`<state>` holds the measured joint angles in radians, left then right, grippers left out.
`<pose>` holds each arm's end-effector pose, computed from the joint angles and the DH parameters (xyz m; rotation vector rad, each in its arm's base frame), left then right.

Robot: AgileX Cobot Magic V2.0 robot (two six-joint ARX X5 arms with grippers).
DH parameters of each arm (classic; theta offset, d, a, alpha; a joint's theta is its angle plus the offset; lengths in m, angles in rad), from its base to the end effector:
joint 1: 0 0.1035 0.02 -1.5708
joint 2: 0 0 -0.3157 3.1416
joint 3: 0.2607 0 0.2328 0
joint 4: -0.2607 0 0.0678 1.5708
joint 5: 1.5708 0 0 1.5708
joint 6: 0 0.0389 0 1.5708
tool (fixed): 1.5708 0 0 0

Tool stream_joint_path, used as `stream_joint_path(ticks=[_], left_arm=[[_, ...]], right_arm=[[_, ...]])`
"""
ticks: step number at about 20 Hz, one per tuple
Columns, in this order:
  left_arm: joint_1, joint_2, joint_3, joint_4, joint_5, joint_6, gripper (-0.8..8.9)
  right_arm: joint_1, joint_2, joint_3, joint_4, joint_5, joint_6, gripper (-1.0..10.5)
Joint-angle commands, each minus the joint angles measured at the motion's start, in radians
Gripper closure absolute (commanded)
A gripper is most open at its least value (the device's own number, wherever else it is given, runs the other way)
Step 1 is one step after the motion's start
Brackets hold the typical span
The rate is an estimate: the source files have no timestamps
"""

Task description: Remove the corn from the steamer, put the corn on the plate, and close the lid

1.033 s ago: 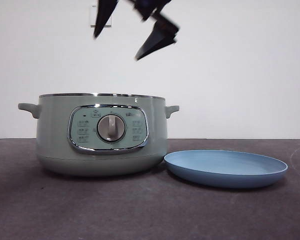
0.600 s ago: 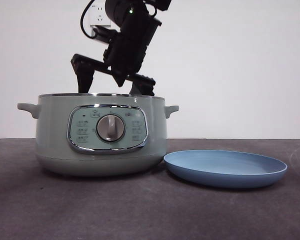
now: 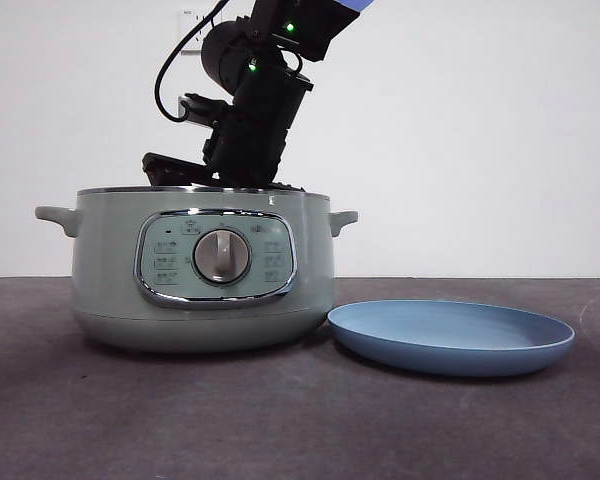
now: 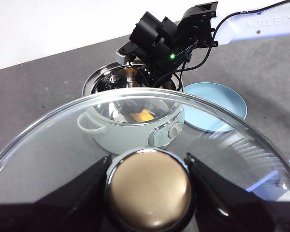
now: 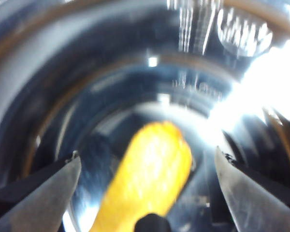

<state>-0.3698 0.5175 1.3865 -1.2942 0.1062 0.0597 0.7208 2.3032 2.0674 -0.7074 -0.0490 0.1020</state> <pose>-0.0555 0.0171 0.4263 0.1141 0.4115 -0.4815 0.3943 0.3489 0.2577 -0.2278 0.9442 0.6618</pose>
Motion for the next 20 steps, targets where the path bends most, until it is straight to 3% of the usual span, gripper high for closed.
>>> stream_joint_path(ticks=[1, 3, 7, 11, 16, 20], left_arm=[[-0.002, -0.01, 0.015, 0.034, 0.0, 0.005, 8.22], [-0.002, -0.01, 0.015, 0.027, 0.0, 0.005, 8.22], [-0.002, -0.01, 0.015, 0.015, 0.0, 0.005, 8.22], [-0.002, -0.01, 0.015, 0.014, 0.0, 0.005, 8.22], [-0.002, -0.01, 0.015, 0.019, 0.0, 0.005, 8.22], [-0.002, -0.01, 0.015, 0.064, 0.001, 0.006, 8.22]], right_arm=[[0.006, 0.022, 0.0, 0.002, 0.004, 0.014, 4.8], [0.006, 0.022, 0.0, 0.003, 0.003, 0.014, 6.3], [0.006, 0.028, 0.0, -0.028, -0.003, 0.023, 6.4], [0.007, 0.035, 0.0, -0.023, -0.005, 0.029, 9.6], [0.007, -0.029, 0.0, -0.016, -0.029, 0.027, 9.6], [0.005, -0.243, 0.0, -0.05, 0.015, -0.008, 9.6]])
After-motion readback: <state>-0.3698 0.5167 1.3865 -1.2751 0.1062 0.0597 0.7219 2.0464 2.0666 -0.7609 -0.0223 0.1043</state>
